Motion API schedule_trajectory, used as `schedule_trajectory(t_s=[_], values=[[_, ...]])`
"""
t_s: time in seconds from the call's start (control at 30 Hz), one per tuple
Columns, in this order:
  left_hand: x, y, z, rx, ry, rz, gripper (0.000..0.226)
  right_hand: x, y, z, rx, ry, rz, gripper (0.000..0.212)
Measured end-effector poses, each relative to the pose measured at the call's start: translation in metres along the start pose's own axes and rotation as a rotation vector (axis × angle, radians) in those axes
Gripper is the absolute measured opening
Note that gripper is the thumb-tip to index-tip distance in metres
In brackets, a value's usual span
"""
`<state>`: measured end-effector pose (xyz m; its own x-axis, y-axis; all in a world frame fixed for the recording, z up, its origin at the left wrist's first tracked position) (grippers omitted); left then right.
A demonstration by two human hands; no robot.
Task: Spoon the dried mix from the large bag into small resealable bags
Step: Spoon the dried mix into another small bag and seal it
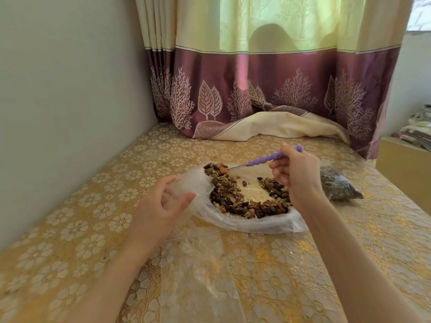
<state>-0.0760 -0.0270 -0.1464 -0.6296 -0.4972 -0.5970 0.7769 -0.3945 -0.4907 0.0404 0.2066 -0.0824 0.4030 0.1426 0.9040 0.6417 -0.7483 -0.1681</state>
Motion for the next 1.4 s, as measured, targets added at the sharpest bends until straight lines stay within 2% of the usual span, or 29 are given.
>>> schedule_trajectory(t_s=[0.2,0.4,0.53,0.67,0.73,0.87,1.0,1.17,1.3,1.4], values=[[0.004,-0.003,0.004,-0.026,0.066,0.049,0.064,0.007,0.008,-0.044,0.213,0.050,0.037,0.034],[-0.004,-0.002,0.008,-0.065,0.207,0.071,0.038,0.018,0.024,-0.093,0.524,0.205,0.232,0.029],[-0.005,-0.005,0.014,-0.149,0.307,0.125,0.040,0.026,0.031,-0.103,0.604,0.211,0.326,0.023],[-0.001,-0.006,0.015,-0.163,0.324,0.151,0.056,0.029,0.027,-0.087,0.508,0.133,0.330,0.026],[0.001,-0.006,0.015,-0.159,0.320,0.165,0.066,0.028,0.022,-0.072,0.395,0.079,0.327,0.030],[0.000,-0.004,0.015,-0.149,0.337,0.193,0.068,0.025,0.010,-0.037,0.163,-0.011,0.356,0.033],[0.000,-0.004,0.017,-0.156,0.352,0.209,0.080,0.012,-0.002,-0.004,-0.049,0.186,0.370,0.031],[-0.004,-0.004,0.017,-0.141,0.333,0.172,0.061,-0.005,-0.012,0.028,-0.237,0.356,0.343,0.030],[-0.006,-0.005,0.017,-0.139,0.312,0.149,0.043,-0.010,-0.017,0.040,-0.266,0.430,0.320,0.028],[-0.006,-0.004,0.016,-0.142,0.303,0.146,0.040,-0.016,-0.020,0.040,-0.238,0.470,0.264,0.027]])
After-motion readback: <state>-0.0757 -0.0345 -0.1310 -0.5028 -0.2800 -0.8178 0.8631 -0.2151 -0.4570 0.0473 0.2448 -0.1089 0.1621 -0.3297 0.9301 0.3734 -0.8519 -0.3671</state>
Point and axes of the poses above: each hand's wrist, its own y-axis away from the middle knuckle, its own z-axis out of the back of the hand, x = y × z, the point moved 4 cm from there along -y, towards the middle knuckle, and after that the axes turned 10 degrees about -y, right-handed, at the moved point
